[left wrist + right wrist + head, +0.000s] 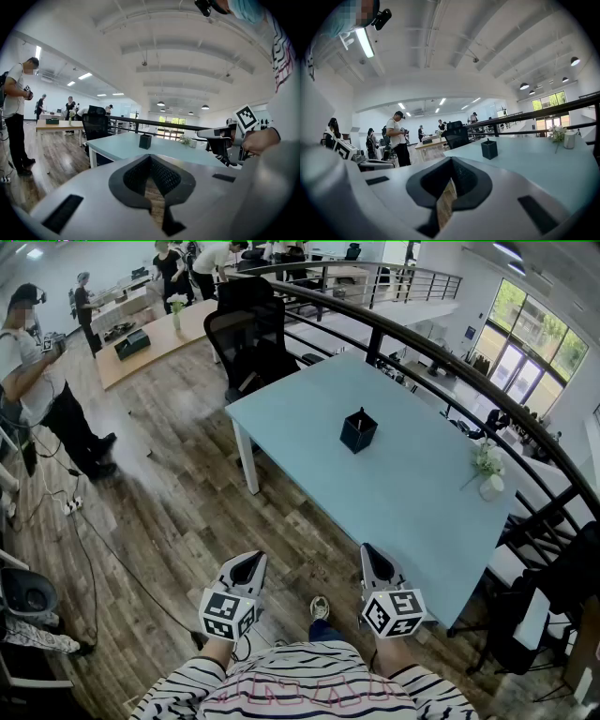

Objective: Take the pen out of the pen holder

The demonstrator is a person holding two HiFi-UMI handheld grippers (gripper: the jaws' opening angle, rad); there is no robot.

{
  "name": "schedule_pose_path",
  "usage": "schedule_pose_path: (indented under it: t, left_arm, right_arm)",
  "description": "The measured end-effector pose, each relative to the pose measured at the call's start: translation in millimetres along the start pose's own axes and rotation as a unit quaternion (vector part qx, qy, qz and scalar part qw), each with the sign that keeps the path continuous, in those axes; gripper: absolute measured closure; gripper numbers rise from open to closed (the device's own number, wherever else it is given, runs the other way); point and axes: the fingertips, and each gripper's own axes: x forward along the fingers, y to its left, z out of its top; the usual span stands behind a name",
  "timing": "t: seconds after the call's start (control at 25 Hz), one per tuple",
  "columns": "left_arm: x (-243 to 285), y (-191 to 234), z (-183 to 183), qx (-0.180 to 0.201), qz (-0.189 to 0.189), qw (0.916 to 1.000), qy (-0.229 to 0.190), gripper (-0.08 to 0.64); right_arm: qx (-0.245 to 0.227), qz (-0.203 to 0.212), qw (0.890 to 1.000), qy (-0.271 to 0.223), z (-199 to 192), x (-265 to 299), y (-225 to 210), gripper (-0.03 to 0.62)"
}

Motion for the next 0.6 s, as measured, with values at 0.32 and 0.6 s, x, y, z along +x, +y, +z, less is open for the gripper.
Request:
schedule_pose_path:
  t: [0.32, 0.6]
  left_arm:
    - [64, 2, 24, -0.005, -0.044, 0.9987, -0.022, 0.535]
    - [120, 10, 37, -0.015, -0.034, 0.9993, -0.007, 0.379]
  right_arm:
    - [0.019, 0.014, 1.000, -0.001, 12, 50, -33, 0.565]
    - [0.027, 0.028, 0.999, 0.029, 15, 95, -71, 0.378]
